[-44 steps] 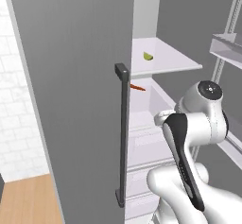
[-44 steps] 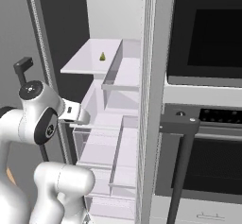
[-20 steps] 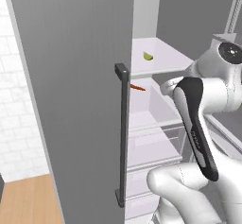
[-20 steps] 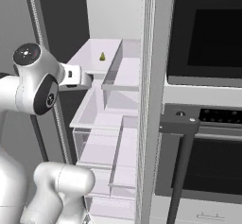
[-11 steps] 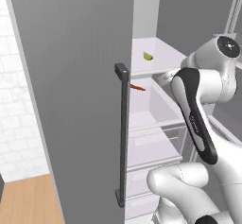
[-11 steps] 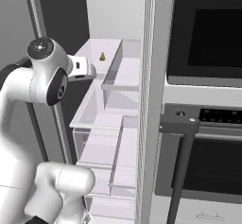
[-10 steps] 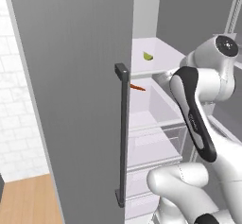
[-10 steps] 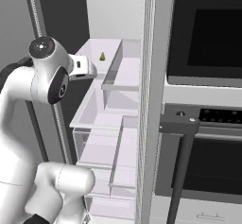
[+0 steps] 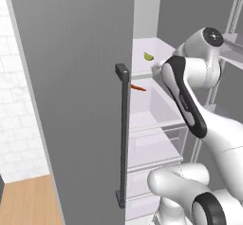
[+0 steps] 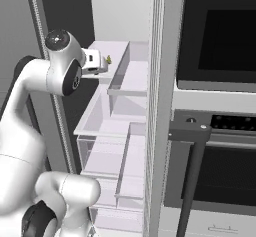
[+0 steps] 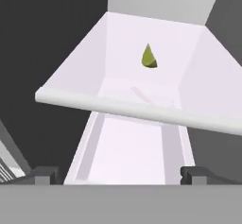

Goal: Grab a lemon wedge from the fridge and one ice cube from the ice bowl, and put them in the glass of lemonade.

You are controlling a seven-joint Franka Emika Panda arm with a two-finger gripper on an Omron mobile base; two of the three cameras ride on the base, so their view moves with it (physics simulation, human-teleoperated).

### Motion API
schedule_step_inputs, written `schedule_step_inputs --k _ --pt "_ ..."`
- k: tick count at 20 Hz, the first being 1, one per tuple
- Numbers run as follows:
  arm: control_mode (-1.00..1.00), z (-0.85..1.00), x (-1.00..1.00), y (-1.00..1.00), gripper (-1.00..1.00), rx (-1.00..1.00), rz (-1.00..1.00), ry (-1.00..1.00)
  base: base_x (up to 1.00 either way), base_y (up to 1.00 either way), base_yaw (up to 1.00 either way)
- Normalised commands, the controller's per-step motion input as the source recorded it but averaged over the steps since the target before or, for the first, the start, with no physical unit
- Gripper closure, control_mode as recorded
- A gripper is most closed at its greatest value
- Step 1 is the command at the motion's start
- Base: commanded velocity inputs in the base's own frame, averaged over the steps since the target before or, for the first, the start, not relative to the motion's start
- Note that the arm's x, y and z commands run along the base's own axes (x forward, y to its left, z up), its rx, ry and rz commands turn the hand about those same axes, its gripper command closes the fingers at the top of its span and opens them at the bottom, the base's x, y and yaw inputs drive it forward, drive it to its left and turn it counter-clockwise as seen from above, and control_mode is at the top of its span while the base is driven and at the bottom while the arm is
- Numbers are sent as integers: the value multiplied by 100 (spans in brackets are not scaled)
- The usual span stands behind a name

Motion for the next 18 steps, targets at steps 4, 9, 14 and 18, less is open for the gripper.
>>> schedule_step_inputs --k 4,9,14,18 --pt "-100 0 61 0 -100 0 0 0 0 0 0" --pt "-100 0 62 0 -100 0 0 2 0 0 0" --pt "-100 0 67 0 -100 0 0 3 0 0 0" --pt "-100 0 64 0 -100 0 0 3 0 0 0"
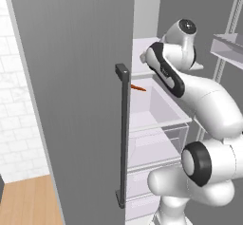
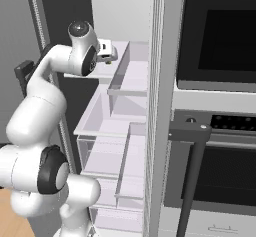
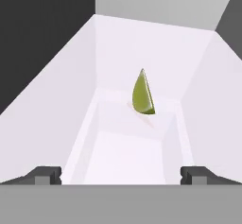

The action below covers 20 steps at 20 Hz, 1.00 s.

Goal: Grab a lemon wedge from the fridge and one ice cube from the ice bowl, and put them in the glass of lemonade.

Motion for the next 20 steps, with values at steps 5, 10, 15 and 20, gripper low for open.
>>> schedule_step_inputs --k 5,10,15,20 --pt "-100 -10 57 -3 -100 0 0 3 0 0 0" --pt "-100 -21 47 -13 -100 0 0 7 0 0 0" --pt "-100 -22 53 -4 -100 0 0 7 0 0 0" --pt "-100 -17 69 0 -100 0 0 2 0 0 0"
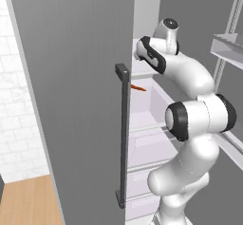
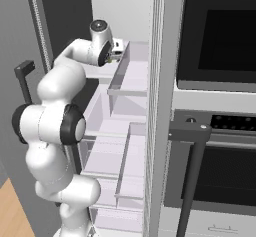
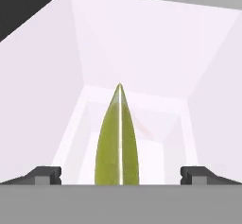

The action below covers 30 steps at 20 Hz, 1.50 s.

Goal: Grab a lemon wedge from the fridge and one ice cube from the ice bowl, and put them in the glass of lemonade.

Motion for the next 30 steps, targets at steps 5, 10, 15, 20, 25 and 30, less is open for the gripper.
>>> schedule_step_inputs --k 5,10,15,20,25,30 --pt "-100 -9 62 0 -100 0 0 0 0 0 0" --pt "-100 -21 29 0 100 0 0 0 0 0 0" --pt "-100 -37 4 0 100 -1 0 -1 0 0 0" --pt "-100 -48 0 0 100 -2 0 0 0 0 0" --pt "-100 -33 -59 -10 100 0 -2 0 0 0 0" --pt "-100 -19 -100 -38 100 0 -6 0 0 0 0"
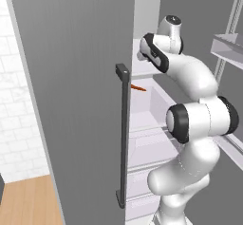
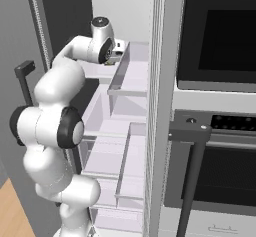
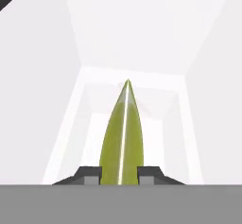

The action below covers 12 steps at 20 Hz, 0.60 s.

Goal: Grab a lemon wedge from the fridge and one ice cube from the ice bowl, and put them in the glass of lemonade.

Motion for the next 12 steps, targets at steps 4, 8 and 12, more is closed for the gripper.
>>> schedule_step_inputs --k 4,8,12 --pt "-100 -41 -100 -2 100 0 -2 -1 0 0 0" --pt "-100 -26 -100 4 100 0 0 0 0 0 0" --pt "-100 -7 -100 0 100 0 -1 2 0 0 0"
